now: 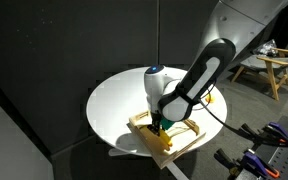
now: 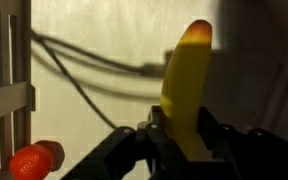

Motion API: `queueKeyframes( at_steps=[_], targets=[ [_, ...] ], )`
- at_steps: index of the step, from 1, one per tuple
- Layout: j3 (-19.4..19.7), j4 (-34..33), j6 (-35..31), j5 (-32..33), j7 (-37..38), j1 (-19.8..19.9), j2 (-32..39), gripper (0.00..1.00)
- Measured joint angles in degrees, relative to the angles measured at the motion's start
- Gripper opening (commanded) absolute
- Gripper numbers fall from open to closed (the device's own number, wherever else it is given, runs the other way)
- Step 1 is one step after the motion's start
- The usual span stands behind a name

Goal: Remove the banana from the wooden tray and put it on the table

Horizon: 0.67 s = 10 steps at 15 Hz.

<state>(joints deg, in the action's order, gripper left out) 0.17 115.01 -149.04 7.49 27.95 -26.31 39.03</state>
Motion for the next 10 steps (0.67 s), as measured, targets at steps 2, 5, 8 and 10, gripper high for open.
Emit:
queueKeyframes(
  at_steps=[2, 5, 8, 10],
  targets=[
    [0.0, 0.0, 0.9, 0.0, 0.0, 0.0, -0.9, 0.15],
    [0.0, 0.0, 3.0, 0.0, 0.0, 0.0, -2.5, 0.15],
    [0.0, 0.0, 5.9, -0.1, 0.0, 0.1, -4.3, 0.15],
    [-0.2, 0.2, 7.9, -0.1, 0.0, 0.5, -5.7, 0.15]
  ],
)
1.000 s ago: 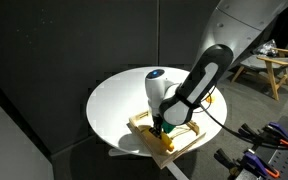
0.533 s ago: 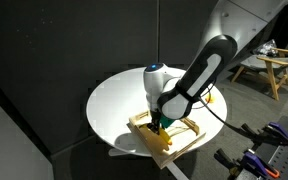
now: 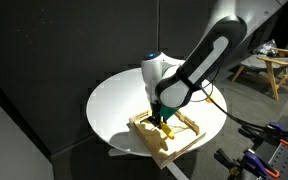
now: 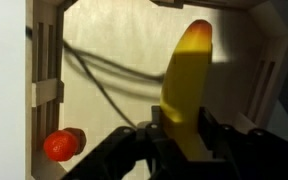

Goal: Remove the banana from the wooden tray and put it on the table

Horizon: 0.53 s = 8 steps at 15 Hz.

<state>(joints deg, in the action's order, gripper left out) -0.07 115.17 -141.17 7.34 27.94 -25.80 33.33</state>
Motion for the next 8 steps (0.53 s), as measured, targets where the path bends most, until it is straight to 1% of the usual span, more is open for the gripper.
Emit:
queueKeyframes(
  at_steps=[3, 8],
  targets=[
    [-0.4, 0.7, 2.0, 0.0, 0.0, 1.1, -2.5, 0.15],
    [-1.2, 3.7, 2.2, -0.7, 0.0, 3.9, -7.8, 0.15]
  ],
)
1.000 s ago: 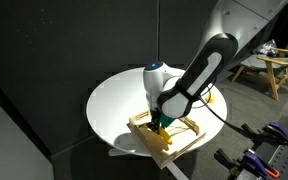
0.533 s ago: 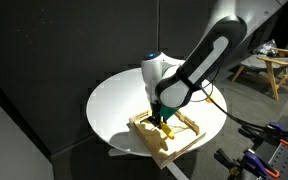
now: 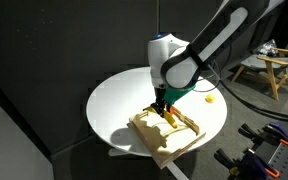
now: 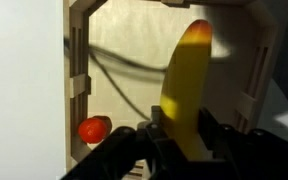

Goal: Remove the banana from the wooden tray and put it on the table

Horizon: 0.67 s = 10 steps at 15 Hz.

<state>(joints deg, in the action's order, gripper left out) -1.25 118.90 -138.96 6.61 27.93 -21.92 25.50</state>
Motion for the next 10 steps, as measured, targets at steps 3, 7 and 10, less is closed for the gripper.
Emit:
queueKeyframes(
  at_steps=[3, 7, 10],
  targets=[
    [-0.2, 2.4, 0.0, -0.6, 0.0, 2.0, -3.3, 0.15],
    [-0.2, 5.7, 0.8, -0.7, 0.0, 4.6, -7.5, 0.15],
    [-0.2, 7.6, 2.5, -1.3, -0.1, 6.4, -10.3, 0.15]
  ],
)
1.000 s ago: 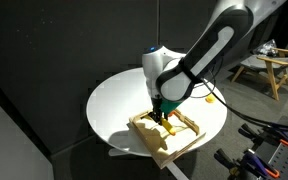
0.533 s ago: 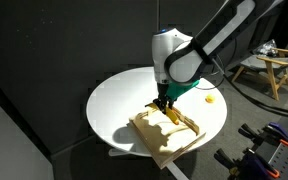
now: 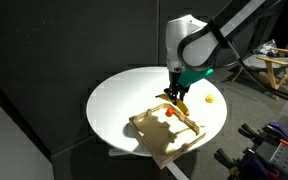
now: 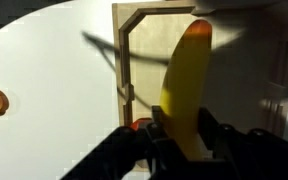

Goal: Remove the banana from the wooden tray and put it on the table

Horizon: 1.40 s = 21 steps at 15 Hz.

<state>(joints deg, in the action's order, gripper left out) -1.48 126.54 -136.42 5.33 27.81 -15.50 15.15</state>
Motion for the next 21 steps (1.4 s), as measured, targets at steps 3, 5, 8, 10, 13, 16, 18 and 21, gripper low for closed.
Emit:
queueKeyframes(
  at_steps=[3, 5, 8, 10, 13, 16, 18, 21],
  targets=[
    [0.0, 1.7, 1.4, -1.0, -0.4, 1.9, -2.9, 0.15],
    [0.0, 2.9, 1.4, -1.8, -1.6, 3.2, -4.8, 0.15],
    [0.0, 4.6, 1.4, -1.9, -4.3, 5.4, -7.1, 0.15],
    [0.1, 5.3, 1.4, -1.9, -6.4, 6.9, -8.2, 0.15],
    [0.4, 5.7, 1.4, -1.9, -8.9, 9.2, -9.0, 0.15],
    [1.1, 5.7, 1.1, -1.9, -10.6, 11.2, -9.0, 0.15],
    [1.8, 5.7, 0.4, -1.7, -10.8, 12.2, -9.0, 0.15],
    [3.0, 5.7, -1.7, -0.8, -10.6, 13.3, -9.0, 0.15]
  ],
)
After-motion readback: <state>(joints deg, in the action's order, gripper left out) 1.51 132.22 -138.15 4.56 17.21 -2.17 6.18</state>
